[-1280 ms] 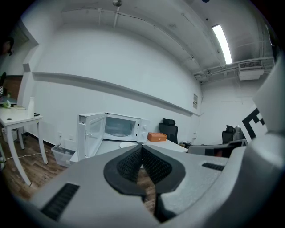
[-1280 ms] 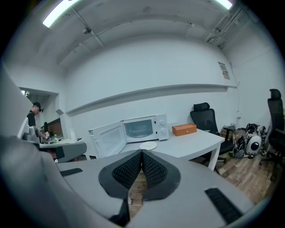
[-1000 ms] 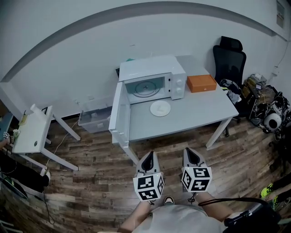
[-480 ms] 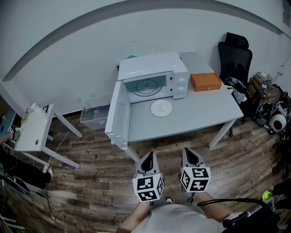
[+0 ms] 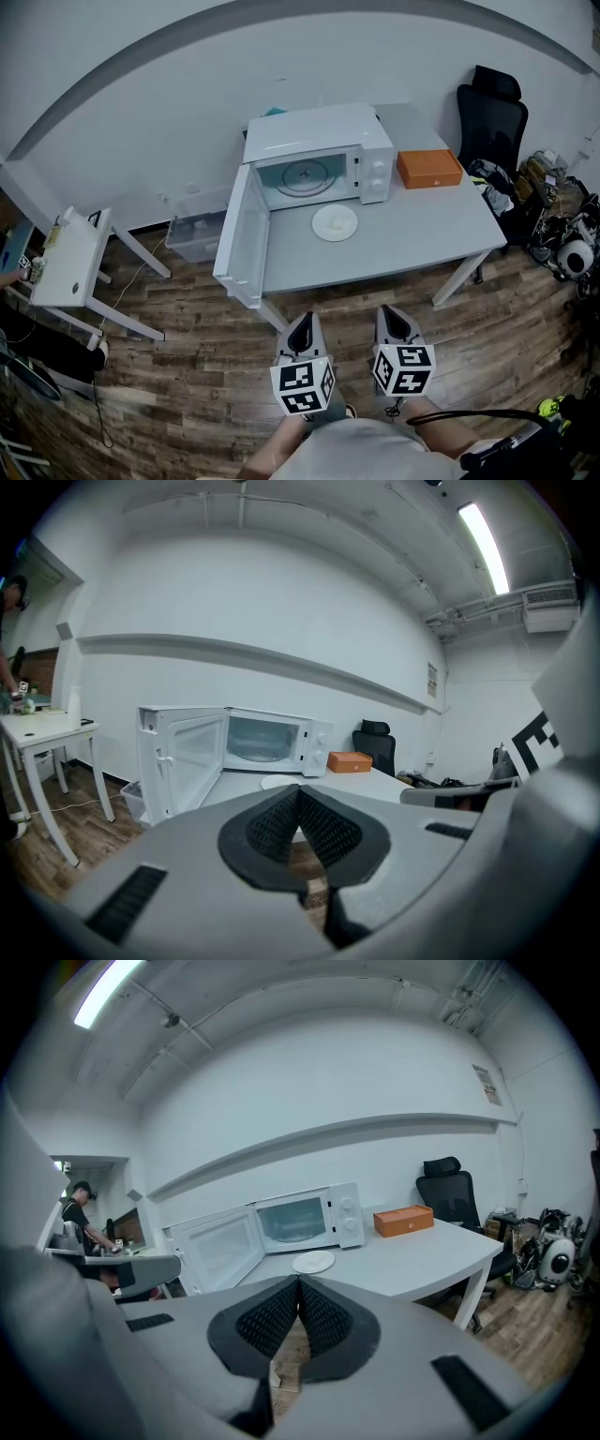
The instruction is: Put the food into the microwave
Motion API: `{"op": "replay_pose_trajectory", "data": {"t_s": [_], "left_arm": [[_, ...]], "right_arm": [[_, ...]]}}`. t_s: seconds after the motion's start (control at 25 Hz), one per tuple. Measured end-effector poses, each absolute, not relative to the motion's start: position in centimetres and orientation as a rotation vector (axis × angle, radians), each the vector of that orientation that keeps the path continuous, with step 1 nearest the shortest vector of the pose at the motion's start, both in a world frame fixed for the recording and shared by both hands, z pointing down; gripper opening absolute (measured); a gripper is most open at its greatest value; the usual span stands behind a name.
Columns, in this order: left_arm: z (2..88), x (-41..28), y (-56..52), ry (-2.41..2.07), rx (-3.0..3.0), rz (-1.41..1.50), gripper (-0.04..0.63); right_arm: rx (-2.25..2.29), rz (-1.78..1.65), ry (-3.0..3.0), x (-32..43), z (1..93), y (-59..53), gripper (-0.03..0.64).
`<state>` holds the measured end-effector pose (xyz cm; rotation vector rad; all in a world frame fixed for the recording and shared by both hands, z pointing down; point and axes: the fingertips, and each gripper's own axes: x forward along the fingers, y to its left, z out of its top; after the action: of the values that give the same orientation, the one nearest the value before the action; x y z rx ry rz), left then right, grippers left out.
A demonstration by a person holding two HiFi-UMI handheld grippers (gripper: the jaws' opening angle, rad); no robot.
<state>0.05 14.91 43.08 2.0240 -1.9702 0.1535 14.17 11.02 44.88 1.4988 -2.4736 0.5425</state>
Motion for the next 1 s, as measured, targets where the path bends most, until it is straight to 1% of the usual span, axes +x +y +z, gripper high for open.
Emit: {"op": "replay_pose_trajectory", "data": {"t_s": [0.32, 1.0], "left_arm": [[43.6, -0.6, 12.5, -1.963, 2.036, 0.156, 0.002], [44.0, -3.1, 3.2, -1.925, 2.06, 0.144, 0.002]], "right_arm": [[1.508, 0.543, -2.469, 13.3, 45.5, 8.7, 0.017], [1.532, 0.533, -2.457, 10.6, 45.0, 0.1, 0.017]]}}
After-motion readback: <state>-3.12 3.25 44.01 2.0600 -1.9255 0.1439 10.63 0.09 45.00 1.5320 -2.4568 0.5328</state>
